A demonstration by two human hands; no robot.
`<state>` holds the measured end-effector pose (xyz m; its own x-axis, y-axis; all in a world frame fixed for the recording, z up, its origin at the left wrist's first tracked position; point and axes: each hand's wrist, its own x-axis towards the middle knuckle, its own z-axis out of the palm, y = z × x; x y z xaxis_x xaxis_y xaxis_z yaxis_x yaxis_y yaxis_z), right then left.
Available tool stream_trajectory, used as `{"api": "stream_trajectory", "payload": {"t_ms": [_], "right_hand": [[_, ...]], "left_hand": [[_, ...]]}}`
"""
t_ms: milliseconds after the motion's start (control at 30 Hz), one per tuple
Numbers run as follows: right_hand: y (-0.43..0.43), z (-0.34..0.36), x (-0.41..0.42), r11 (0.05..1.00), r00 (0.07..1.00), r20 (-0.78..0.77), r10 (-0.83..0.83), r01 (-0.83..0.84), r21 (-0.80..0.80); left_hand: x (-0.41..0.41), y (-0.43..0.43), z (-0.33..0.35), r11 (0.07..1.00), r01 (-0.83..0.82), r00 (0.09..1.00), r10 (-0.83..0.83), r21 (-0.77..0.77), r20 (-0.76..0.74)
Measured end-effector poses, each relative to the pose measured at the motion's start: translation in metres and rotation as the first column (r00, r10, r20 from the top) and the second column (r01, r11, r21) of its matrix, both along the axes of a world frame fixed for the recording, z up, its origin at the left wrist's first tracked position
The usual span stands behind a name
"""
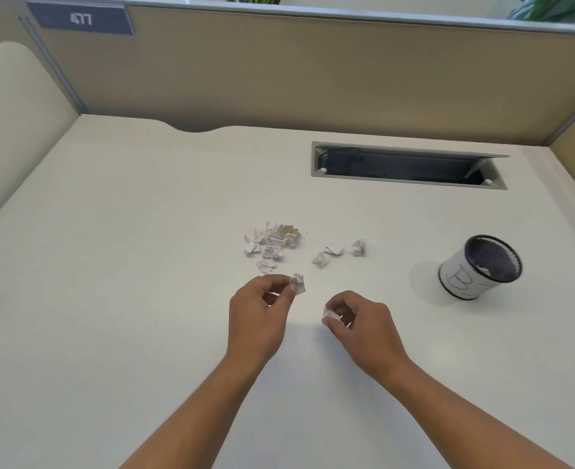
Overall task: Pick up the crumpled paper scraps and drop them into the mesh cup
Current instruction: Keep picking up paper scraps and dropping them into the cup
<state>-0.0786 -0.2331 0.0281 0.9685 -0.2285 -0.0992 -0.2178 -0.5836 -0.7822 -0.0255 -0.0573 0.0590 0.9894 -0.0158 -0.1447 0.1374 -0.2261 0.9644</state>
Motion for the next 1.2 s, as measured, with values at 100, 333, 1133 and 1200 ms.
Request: {"api": "stream_trajectory", "payload": {"t_ms": [100,333,1133,1200], "right_hand": [[-0.027,0.005,-0.021,0.995,0.998,0.012,-0.053,0.052,0.081],[-0.103,0.012,-0.07,0.982,0.978,0.11,-0.176,0.168,0.081],[-0.25,0.035,-0.092,0.915,0.855,0.327,-0.403,0.366,0.17],[-0.256,0.04,-0.074,0.924,0.854,0.354,-0.381,0.344,0.165]], "left_hand": [[-0.007,-0.037,0.009,0.996,0.086,0.996,-0.086,-0.013,0.019],[-0.007,-0.146,0.032,0.963,0.249,0.961,-0.259,0.101,0.101],[-0.048,-0.209,-0.008,0.981,0.04,0.999,-0.034,0.191,-0.036],[-0.053,-0.195,-0.013,0.979,0.019,0.999,-0.009,0.202,-0.048]]}}
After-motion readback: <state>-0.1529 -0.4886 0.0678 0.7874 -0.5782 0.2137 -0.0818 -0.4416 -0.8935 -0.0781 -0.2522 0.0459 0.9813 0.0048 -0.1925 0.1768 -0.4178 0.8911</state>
